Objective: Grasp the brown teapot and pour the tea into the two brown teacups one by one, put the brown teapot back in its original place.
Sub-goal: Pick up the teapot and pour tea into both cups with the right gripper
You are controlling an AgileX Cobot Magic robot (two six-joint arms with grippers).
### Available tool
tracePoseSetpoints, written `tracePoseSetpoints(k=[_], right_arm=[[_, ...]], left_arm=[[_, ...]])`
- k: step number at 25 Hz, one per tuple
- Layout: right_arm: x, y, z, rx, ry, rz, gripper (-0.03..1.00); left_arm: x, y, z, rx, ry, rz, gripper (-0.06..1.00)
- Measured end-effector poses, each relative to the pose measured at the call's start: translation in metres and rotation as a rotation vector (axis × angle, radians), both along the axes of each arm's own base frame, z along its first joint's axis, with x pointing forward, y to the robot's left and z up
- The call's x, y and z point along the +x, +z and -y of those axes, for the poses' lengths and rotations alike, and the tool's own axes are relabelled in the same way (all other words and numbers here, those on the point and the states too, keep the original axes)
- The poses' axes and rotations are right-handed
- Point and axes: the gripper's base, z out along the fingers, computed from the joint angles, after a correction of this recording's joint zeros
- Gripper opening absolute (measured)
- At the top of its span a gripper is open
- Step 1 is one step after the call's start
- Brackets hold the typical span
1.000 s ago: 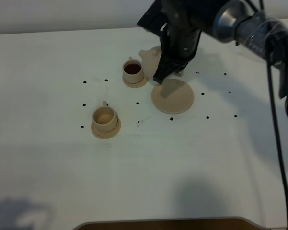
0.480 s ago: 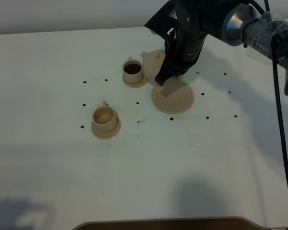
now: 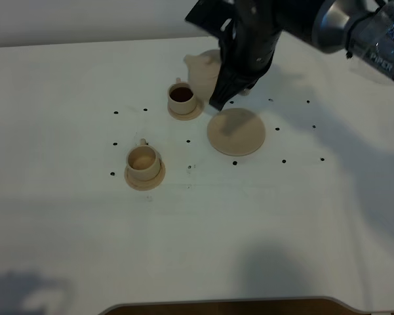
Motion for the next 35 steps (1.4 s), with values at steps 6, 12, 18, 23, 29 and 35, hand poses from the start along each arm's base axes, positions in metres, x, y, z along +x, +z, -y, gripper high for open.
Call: tracePoseSetpoints(k=[6, 12, 18, 23, 29, 35], right_arm=[[-0.035, -0.013, -0.025, -0.067, 0.088, 0.035, 0.11], [-0.062, -0.032, -0.05, -0.207, 0.225, 0.099, 0.11], [-0.078, -0.044, -0.067, -0.3, 0.354, 0.172, 0.11], [-0.085, -0.054, -0.081, -0.373, 0.442, 0.216, 0.11], [-0.083, -0.069, -0.086, -0.447, 0.52, 0.232, 0.11], [-0.082, -0.072, -0.087, -0.496, 0.568, 0.241, 0.11]], left_arm=[[0.0, 0.0, 0.0, 0.0, 0.0, 0.0, 0.53], [0.0, 0.0, 0.0, 0.0, 0.0, 0.0, 0.53], [0.0, 0.0, 0.0, 0.0, 0.0, 0.0, 0.53], [0.0, 0.0, 0.0, 0.0, 0.0, 0.0, 0.53], [0.0, 0.0, 0.0, 0.002, -0.001, 0.0, 0.53], [0.0, 0.0, 0.0, 0.002, -0.001, 0.0, 0.53]])
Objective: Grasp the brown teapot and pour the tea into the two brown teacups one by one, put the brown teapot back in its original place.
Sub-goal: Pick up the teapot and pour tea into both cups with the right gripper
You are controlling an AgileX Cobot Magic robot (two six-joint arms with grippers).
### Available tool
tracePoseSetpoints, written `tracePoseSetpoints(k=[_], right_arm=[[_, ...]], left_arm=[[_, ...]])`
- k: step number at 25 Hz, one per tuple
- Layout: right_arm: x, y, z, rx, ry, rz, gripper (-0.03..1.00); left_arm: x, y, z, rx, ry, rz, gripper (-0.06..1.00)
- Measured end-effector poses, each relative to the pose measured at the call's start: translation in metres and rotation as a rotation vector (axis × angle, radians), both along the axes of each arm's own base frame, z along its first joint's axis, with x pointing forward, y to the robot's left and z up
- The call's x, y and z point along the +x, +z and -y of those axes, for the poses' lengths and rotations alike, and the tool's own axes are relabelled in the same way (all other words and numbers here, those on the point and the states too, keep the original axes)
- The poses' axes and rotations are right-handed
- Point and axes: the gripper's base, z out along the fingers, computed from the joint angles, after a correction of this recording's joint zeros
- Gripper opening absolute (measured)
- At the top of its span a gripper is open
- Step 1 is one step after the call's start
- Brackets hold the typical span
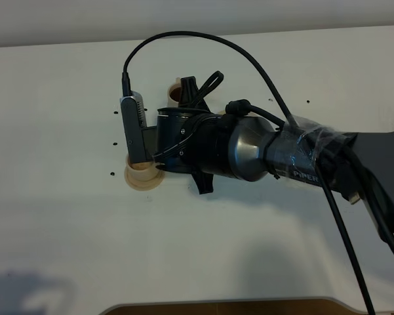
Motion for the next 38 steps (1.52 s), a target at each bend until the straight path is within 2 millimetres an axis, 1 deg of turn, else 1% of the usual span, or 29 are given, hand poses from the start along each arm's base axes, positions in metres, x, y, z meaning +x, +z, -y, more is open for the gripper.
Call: tracePoseSetpoints(k=[6, 13, 16, 25, 38], right_arm=[[-0.002, 0.001, -0.003, -0.044, 0.052, 0.018, 0.11], [0.0, 0.003, -0.003, -0.123, 0.116, 0.054, 0.11], [0.0, 0.001, -0.004, -0.16, 0.139, 0.068, 0.11], [-0.005, 0.004, -0.013, -0.24, 0.229, 0.131, 0.11], [-0.009, 0.009, -0.02, -0.373, 0.361, 0.182, 0.11]], left_arm=[[0.0, 0.0, 0.0, 0.0, 0.0, 0.0, 0.53], [0.0, 0.0, 0.0, -0.001, 0.0, 0.0, 0.53], [0.0, 0.0, 0.0, -0.001, 0.0, 0.0, 0.53], [0.0, 0.0, 0.0, -0.001, 0.0, 0.0, 0.53], [0.0, 0.0, 0.0, -0.001, 0.0, 0.0, 0.53]])
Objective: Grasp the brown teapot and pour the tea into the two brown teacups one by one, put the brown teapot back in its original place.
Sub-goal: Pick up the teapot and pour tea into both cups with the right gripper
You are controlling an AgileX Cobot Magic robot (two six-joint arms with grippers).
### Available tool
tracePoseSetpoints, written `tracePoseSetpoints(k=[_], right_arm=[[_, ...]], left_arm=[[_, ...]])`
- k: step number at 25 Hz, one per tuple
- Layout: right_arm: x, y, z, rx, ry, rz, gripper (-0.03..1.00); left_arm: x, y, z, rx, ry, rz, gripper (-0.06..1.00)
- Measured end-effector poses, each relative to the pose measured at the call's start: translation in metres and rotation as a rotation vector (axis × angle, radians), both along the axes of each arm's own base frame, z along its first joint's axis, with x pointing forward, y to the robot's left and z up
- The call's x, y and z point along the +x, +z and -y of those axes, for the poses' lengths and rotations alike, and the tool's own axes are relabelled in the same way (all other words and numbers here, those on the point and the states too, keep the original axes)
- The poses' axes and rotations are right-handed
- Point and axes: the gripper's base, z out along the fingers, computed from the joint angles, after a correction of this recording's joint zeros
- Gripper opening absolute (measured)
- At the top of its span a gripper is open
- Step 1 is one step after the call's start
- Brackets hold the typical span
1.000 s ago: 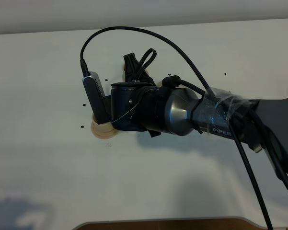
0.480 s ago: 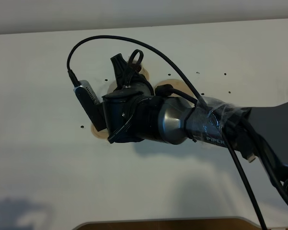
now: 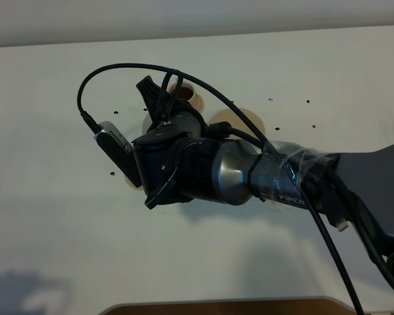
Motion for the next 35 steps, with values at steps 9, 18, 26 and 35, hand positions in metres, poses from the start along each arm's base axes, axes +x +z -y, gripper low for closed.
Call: tracePoseSetpoints(k=[9, 18, 26, 35], right_arm=[[0.0026, 0.0036, -0.0005, -0.039, 0.035, 0.046, 0.11], [0.0037, 0.0058, -0.0019, -0.066, 0.067, 0.073, 0.11], [0.0045, 0.008, -0.0062, -0.09, 0.133, 0.102, 0.11], [0.0028, 0.009, -0.0089, -0.119, 0.164, 0.113, 0.11]], left_arm=[[0.0, 0.0, 0.0, 0.0, 0.0, 0.0, 0.53], [0.0, 0.0, 0.0, 0.0, 0.0, 0.0, 0.53], [0.0, 0.0, 0.0, 0.0, 0.0, 0.0, 0.53], [0.0, 0.0, 0.0, 0.001, -0.001, 0.0, 0.53]])
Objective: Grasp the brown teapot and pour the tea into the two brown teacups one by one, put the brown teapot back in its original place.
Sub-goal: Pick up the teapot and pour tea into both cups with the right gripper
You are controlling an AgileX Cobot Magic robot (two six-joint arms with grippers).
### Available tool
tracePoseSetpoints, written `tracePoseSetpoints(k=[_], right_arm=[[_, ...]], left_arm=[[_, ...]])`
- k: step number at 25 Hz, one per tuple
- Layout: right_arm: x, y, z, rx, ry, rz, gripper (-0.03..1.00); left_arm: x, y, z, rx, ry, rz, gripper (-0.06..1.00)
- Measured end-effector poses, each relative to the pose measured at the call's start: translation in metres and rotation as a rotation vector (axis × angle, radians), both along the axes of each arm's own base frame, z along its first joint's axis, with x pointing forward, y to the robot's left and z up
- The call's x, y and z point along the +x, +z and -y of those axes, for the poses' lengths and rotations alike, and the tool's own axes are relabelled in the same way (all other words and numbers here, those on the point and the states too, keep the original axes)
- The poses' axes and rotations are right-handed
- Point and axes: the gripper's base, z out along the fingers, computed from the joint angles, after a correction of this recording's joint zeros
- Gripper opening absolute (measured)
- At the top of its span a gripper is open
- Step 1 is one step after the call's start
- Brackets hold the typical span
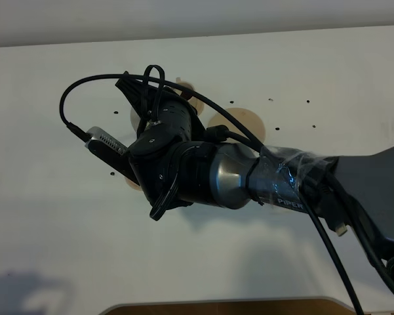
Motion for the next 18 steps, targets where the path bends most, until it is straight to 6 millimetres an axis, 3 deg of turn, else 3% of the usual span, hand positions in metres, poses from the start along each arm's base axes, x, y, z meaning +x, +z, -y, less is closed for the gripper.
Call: tracePoseSetpoints(k=[18], right_arm=[[0.0001, 0.0006, 0.0006, -0.085, 0.041, 0.006, 0.11]], left_arm=[[0.0, 0.0, 0.0, -0.001, 0.001, 0.0, 0.53]])
